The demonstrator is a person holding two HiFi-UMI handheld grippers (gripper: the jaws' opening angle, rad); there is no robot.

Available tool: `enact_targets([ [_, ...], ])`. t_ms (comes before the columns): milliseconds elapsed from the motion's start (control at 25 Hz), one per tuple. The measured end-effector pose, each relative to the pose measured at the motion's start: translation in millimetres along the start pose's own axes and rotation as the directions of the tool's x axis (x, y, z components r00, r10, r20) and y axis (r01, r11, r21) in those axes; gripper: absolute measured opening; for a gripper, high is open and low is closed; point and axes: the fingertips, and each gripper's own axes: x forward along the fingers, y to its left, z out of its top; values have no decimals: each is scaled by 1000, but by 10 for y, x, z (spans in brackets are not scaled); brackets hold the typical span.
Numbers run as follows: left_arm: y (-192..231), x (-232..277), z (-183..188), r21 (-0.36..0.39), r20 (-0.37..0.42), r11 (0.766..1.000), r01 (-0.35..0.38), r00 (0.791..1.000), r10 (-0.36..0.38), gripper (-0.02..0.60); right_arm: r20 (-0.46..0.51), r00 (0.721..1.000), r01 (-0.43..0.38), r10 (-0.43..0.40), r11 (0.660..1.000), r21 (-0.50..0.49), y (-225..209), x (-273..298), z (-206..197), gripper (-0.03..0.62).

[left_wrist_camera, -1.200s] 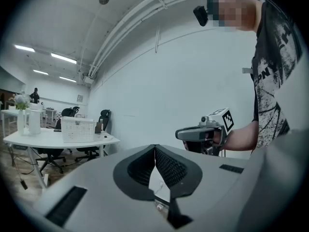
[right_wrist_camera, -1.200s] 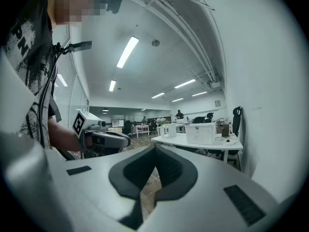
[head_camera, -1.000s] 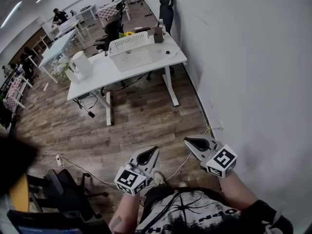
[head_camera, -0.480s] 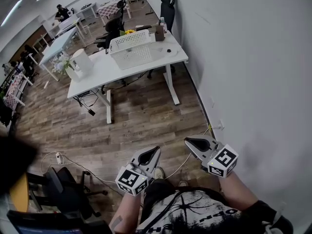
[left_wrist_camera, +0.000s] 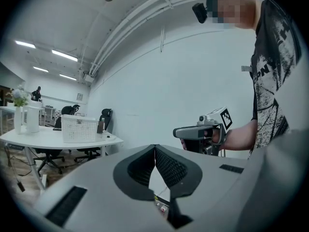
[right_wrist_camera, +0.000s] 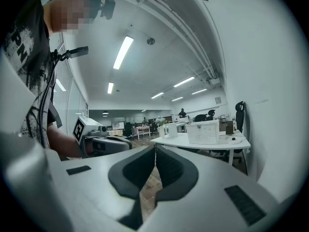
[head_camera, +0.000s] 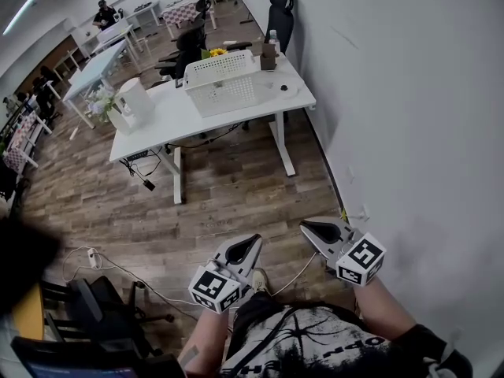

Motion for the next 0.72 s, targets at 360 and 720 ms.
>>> enact_targets([
  [360,975,145,114,-8,0,1000,29,1000,-29,11,8,1000,28,-28,1000,-8,-363,897,187,23],
  [720,1927,114,236,11,4,998,55,998,-55,11,10,998,62,-62,998,-3,-549,1769,270,23],
])
